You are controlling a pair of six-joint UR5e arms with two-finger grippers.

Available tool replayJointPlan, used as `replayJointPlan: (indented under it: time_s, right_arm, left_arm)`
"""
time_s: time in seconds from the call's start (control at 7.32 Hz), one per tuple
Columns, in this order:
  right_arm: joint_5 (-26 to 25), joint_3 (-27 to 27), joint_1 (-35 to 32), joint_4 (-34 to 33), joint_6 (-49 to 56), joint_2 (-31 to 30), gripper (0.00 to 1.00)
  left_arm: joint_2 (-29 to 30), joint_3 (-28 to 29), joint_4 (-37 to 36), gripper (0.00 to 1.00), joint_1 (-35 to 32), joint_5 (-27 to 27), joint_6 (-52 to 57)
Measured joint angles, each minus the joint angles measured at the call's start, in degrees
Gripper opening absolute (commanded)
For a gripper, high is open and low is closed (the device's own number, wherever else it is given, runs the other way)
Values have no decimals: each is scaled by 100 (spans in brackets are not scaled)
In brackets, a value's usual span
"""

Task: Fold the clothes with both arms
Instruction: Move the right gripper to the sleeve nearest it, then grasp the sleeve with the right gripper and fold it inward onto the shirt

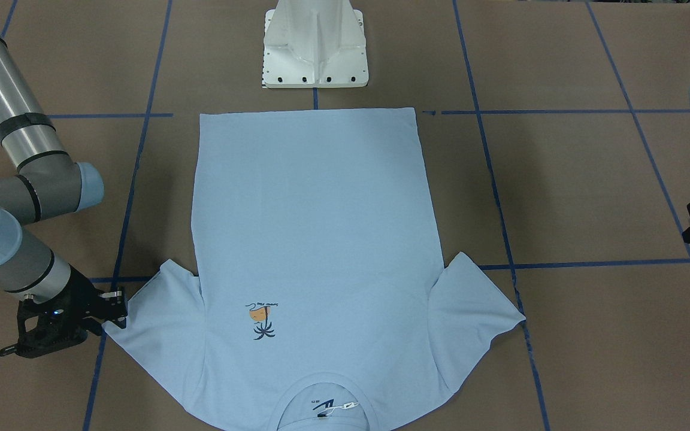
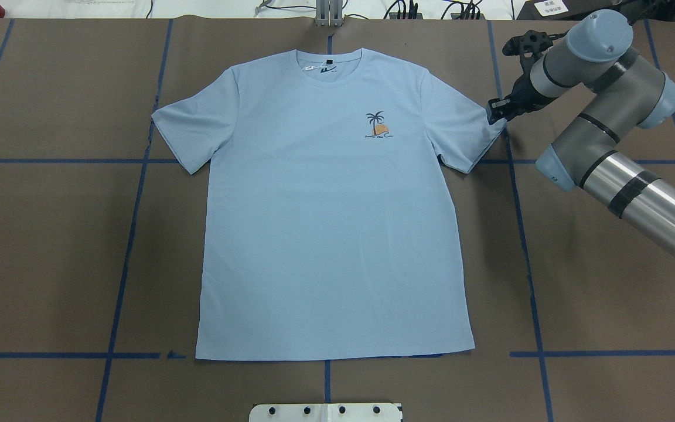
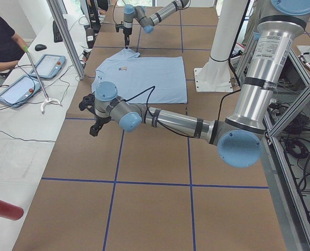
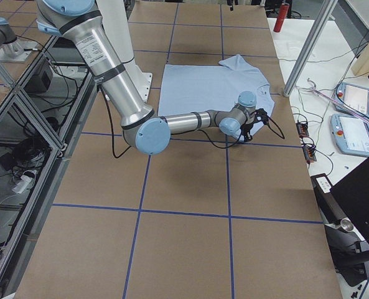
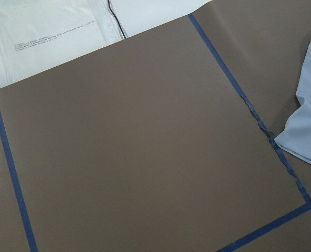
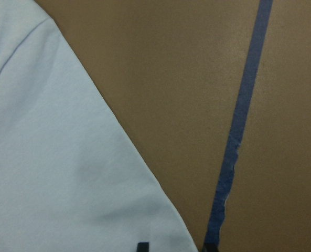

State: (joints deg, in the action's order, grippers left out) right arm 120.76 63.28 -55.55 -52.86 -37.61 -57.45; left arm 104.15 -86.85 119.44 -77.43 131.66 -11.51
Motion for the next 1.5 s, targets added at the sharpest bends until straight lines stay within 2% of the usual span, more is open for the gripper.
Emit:
replayJointPlan:
  time_s: [0.27, 0.41, 0.55, 1.09, 1.5]
  right_arm:
    - [0, -46, -1, -4, 5, -4, 30]
    - [0, -56, -4, -5, 7, -8, 22]
    - [0, -58, -7, -5, 8, -10, 0]
    - [6, -27, -9, -7, -14, 111, 0]
    - [-137, -35, 211, -40, -116, 726, 0]
  left_arm:
    - [0, -9, 0, 100, 0, 0, -6]
    - [0, -13, 0, 100, 0, 2, -8]
    - [0, -17, 0, 100, 0, 6, -8]
    - [53, -17, -6, 100, 0, 9, -9]
    - [61, -24, -1, 100, -5, 9, -1]
